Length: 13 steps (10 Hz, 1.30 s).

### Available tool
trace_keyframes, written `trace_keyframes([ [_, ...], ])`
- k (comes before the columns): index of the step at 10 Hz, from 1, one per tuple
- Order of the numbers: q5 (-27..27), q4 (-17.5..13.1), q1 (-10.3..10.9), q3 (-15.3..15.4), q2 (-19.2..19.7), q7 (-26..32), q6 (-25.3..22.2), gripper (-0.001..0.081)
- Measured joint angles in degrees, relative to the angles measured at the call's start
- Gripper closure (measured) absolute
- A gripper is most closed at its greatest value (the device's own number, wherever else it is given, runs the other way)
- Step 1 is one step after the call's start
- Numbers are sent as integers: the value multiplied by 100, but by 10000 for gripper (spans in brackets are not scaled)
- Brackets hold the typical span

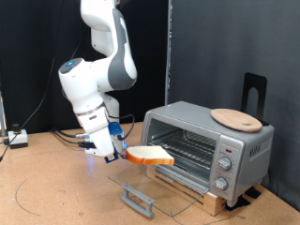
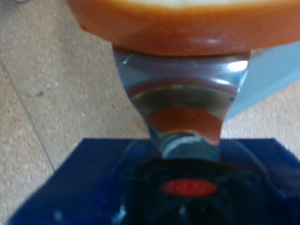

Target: Make a piece of toast with the oven

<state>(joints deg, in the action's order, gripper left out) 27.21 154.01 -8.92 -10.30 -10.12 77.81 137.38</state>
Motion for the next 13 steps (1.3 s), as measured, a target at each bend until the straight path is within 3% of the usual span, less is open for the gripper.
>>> trace_keyframes([
  [2, -44, 236, 44, 252, -253, -200, 117, 412],
  [6, -112, 746, 90, 886, -607, -441, 834, 412],
  [10, -150, 843, 81, 1234, -687, -538, 1325, 412],
  [13, -491, 839, -63, 1321, -770, -669, 1409, 412],
])
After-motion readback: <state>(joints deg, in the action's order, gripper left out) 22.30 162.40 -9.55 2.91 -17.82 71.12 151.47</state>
